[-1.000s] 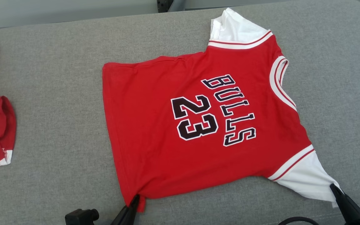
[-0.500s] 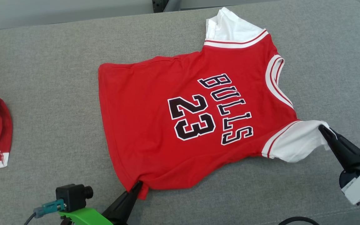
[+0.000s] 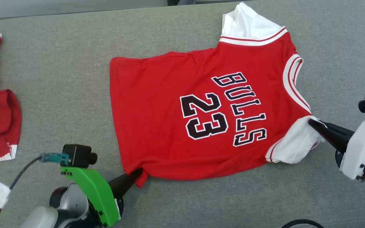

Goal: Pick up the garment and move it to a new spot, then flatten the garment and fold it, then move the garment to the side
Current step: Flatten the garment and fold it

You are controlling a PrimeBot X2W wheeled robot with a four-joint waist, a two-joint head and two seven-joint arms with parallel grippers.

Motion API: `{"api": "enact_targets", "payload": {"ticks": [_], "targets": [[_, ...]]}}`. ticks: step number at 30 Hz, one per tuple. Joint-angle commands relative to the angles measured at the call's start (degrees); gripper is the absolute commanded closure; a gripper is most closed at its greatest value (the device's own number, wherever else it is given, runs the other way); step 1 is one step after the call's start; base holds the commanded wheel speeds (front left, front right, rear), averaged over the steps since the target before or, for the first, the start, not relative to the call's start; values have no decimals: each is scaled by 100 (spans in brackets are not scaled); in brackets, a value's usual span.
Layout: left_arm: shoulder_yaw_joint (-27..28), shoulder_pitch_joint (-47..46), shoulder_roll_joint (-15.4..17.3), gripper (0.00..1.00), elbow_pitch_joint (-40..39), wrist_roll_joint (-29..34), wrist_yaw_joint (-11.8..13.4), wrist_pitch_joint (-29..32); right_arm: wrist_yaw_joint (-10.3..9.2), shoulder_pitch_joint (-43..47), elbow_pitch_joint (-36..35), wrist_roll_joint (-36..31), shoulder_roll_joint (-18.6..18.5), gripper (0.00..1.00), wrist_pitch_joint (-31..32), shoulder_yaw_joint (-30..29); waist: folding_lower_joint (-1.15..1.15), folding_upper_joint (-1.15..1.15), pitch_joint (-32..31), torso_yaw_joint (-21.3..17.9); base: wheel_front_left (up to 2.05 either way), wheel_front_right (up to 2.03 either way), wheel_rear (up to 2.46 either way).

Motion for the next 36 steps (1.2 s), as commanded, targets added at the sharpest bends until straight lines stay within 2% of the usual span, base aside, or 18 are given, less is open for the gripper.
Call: {"api": "enact_targets", "payload": {"ticks": [1,5,10,15,19,25,32,36], "targets": [[-11,-316,94,100,68,-170,81,348,2,-307,65,72,-98,100,352,120,0,0,50,42,0,0,0],[-30,-934,104,100,205,-539,283,1148,2,-920,198,142,-250,100,1202,267,0,0,130,72,0,0,0],[-48,-1743,210,100,440,-709,568,1929,1,-1738,455,117,-267,100,2195,459,0,0,323,46,0,0,0],[-66,-2309,301,100,707,-784,698,2410,1,-2452,749,-103,-173,100,2903,603,0,0,519,-44,0,0,0],[-73,-2590,379,100,936,-688,684,2546,1,-2817,975,-267,-68,100,3134,694,0,0,594,-89,0,0,0],[-102,-2770,425,100,1121,-638,583,2599,1,-3091,1193,-466,44,100,2968,860,0,0,651,-105,0,0,0],[-130,-2904,489,100,1152,-663,494,2760,1,-3288,1436,-787,-65,100,2058,1122,0,0,718,-75,0,0,0],[-110,-2975,483,100,1211,-651,498,2755,1,-3339,1660,-776,-64,100,1747,1353,0,0,741,-80,0,0,0]]}}
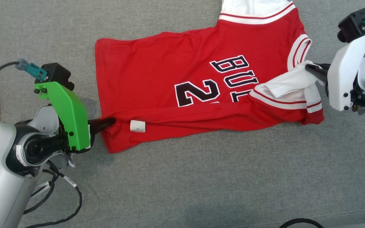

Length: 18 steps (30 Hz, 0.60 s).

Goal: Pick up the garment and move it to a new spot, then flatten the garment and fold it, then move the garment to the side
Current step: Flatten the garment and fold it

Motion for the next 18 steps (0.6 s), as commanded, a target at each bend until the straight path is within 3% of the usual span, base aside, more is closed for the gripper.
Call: {"api": "enact_targets", "payload": {"ticks": [1,6,7,8,9,11,18], "targets": [[23,-100,5,100,44,21,-5,-9,0,-70,51,6,-8,100,-87,55,-1,0,7,-3,0,0,0],[24,-224,-30,100,215,95,-10,-63,0,-208,227,-51,-104,100,-405,301,-1,0,29,-28,0,0,0],[16,-254,-22,87,255,148,-28,-103,0,-261,261,-119,-127,100,-532,331,-1,0,32,-30,0,0,0],[33,-276,-35,55,304,181,-23,-156,0,-314,315,-177,-132,100,-690,345,-1,0,31,-33,0,0,0],[49,-279,-66,0,339,193,-27,-205,0,-330,378,-190,-116,91,-808,375,-1,0,26,-36,0,0,0],[44,-286,-119,0,405,176,-43,-251,0,-347,519,-220,-105,0,-973,437,-1,0,3,-38,0,0,0],[312,-278,-331,0,241,-184,-228,-505,-2,-211,641,-87,-154,0,-1296,560,-1,0,-144,-16,0,0,0]]}}
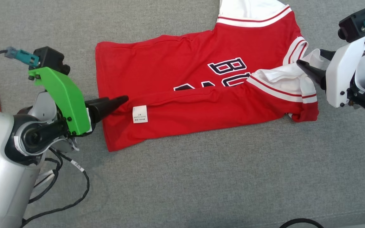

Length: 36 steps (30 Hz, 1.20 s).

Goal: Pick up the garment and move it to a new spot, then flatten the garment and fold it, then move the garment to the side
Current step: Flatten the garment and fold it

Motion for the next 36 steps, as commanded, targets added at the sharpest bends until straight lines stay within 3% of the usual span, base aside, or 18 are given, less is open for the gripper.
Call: {"api": "enact_targets", "payload": {"ticks": [1,8,10,12,14,18,22,28,36], "targets": [[153,-46,-35,0,-60,-126,-32,-143,-4,92,-91,52,-59,0,-157,-2,0,0,-71,10,0,0,0],[489,413,92,0,-687,-43,-146,-672,-4,442,-768,-72,-201,0,-1188,-237,0,0,-311,-10,0,0,0],[673,724,39,0,-922,16,-80,-1092,-6,682,-1019,-273,-280,0,-1677,-442,0,0,-399,-15,0,0,0],[828,1025,113,0,-1228,420,-176,-1709,-7,997,-1258,-593,-249,0,-2274,-799,0,0,-445,-29,0,0,0],[954,1391,108,0,-1454,993,-230,-2541,-4,1488,-1447,-972,-110,0,-2803,-1158,0,0,-474,-20,0,0,0],[1111,2219,-340,0,-1431,1559,-107,-3950,-6,2560,-1622,-1676,500,0,-3755,-1985,0,0,-544,10,0,0,0],[950,2832,-646,0,-895,2211,21,-4911,-6,3372,-1335,-2184,1177,0,-4155,-2369,0,0,-568,12,0,0,0],[357,2620,-1010,0,30,2422,-67,-4835,-6,3344,-676,-2334,1479,0,-4001,-2258,0,0,-448,128,0,0,0],[-116,2025,-1272,0,1022,2427,-232,-4226,-6,2921,103,-1989,1410,0,-3333,-1912,0,0,-379,307,0,0,0]]}}
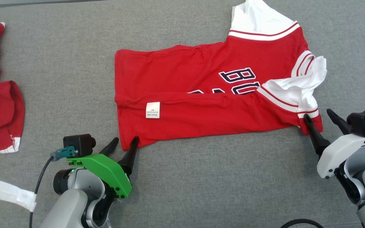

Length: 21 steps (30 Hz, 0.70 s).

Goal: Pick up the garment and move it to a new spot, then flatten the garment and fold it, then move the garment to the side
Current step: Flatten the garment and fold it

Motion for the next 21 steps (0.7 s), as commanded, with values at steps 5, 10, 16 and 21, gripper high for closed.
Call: {"api": "enact_targets", "payload": {"ticks": [5,10,16,21], "targets": [[-114,-132,-98,0,377,-129,-211,193,-10,-145,254,312,-75,0,137,123,0,0,29,82,0,0,0],[-88,-257,-212,0,607,-327,-289,276,-10,-205,339,600,-164,0,352,243,0,0,35,67,0,0,0],[-191,-312,-300,0,747,-412,-390,471,-10,-226,289,827,-286,0,533,358,0,0,42,36,0,0,0],[-329,-330,-313,100,954,-535,-616,682,-10,-246,228,1216,-359,100,797,379,0,0,20,10,0,0,0]]}}
